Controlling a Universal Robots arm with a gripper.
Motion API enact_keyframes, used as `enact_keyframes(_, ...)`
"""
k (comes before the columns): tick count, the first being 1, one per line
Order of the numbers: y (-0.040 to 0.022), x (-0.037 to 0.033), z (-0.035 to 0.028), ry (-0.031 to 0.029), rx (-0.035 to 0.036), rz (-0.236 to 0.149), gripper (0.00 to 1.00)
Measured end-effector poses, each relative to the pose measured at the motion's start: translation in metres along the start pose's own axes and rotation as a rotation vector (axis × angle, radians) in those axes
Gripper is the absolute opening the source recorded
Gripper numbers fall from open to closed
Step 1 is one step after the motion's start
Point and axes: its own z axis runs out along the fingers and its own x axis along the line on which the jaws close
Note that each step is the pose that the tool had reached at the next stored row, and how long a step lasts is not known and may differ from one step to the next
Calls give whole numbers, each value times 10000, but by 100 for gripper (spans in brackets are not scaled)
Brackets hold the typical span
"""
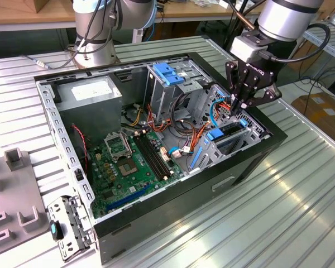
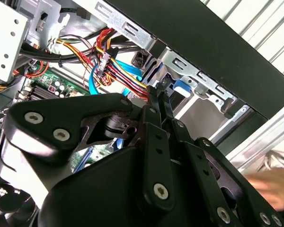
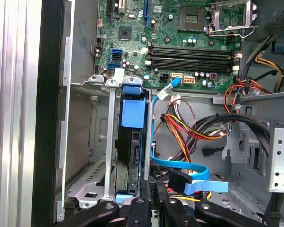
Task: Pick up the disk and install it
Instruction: 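Insert the first disk wire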
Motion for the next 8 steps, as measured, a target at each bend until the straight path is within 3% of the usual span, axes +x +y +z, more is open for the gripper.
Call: enact_keyframes(8,0,1,1,2,-4,87,16)
